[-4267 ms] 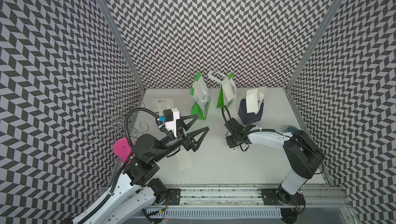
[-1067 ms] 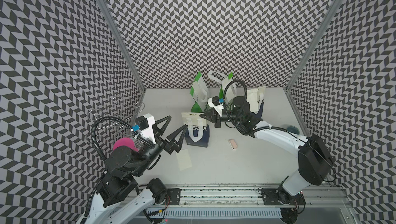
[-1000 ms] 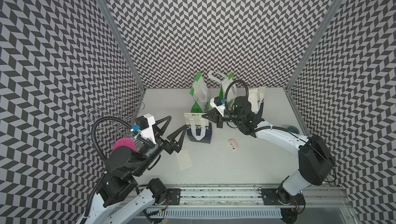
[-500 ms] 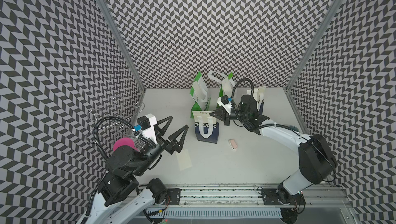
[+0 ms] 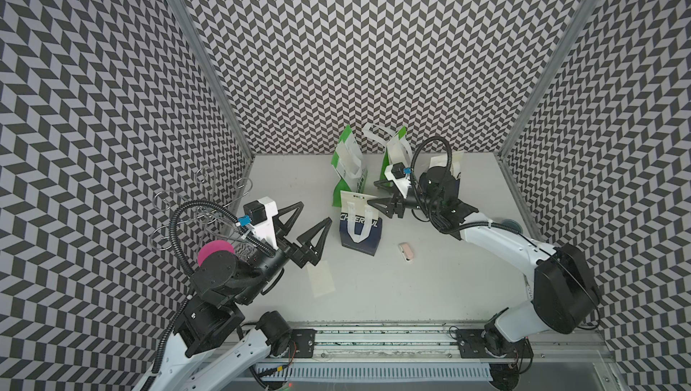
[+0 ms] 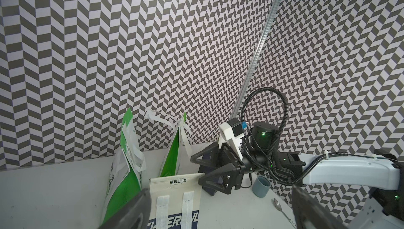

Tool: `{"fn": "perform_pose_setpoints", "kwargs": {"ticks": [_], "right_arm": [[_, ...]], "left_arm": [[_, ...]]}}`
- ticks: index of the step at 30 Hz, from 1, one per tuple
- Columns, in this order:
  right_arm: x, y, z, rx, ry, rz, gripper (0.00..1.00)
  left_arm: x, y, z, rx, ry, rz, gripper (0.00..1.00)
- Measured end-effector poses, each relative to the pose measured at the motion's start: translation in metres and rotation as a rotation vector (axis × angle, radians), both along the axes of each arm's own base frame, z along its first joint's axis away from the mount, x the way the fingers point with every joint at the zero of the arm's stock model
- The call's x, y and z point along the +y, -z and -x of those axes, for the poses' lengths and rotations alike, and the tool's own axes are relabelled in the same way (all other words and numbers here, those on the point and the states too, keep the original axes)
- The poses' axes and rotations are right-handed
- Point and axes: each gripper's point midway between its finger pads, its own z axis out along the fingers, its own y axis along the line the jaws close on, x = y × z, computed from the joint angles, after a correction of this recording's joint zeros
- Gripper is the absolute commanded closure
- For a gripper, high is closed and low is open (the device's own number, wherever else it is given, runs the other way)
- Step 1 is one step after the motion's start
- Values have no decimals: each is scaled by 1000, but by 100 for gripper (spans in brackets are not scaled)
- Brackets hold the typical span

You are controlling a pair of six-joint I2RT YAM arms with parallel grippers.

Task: Staple the receipts to the bags
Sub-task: Place the takeout bag at the center of the board, then pick up the receipt from the center of the board.

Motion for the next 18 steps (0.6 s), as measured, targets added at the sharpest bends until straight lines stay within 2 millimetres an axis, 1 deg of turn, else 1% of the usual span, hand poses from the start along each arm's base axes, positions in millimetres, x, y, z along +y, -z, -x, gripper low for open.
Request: {"fn": "perform_pose_setpoints", "kwargs": {"ticks": [3, 5, 7, 9, 11, 12, 15, 16, 18], "right_arm": [[-4, -19, 3, -21, 64, -21, 23], [2, -31, 14, -40, 88, -29, 22], [14, -39, 37, -57, 86, -34, 21], [27, -40, 68, -64, 65, -38, 20], [37, -32, 97, -55, 38, -25, 19], [43, -23, 113, -44, 25, -7, 19], [58, 6, 150, 2, -22, 57, 17], [62, 15, 159, 16, -36, 79, 15], [75, 36, 178, 45, -65, 126, 15]], "left_arm": [[3, -5, -2, -2, -21, -3, 0], [5, -13, -5, -9, -45, -10, 0], [8, -19, -9, -7, -70, -20, 0], [12, -27, -13, -6, -112, -35, 0], [19, -34, -17, -7, -153, -44, 0], [23, -38, -17, -12, -174, -48, 0], [38, -48, -15, -26, -234, -49, 0], [42, -52, -14, -33, -250, -46, 0], [53, -60, -9, -51, -281, -33, 0]]}}
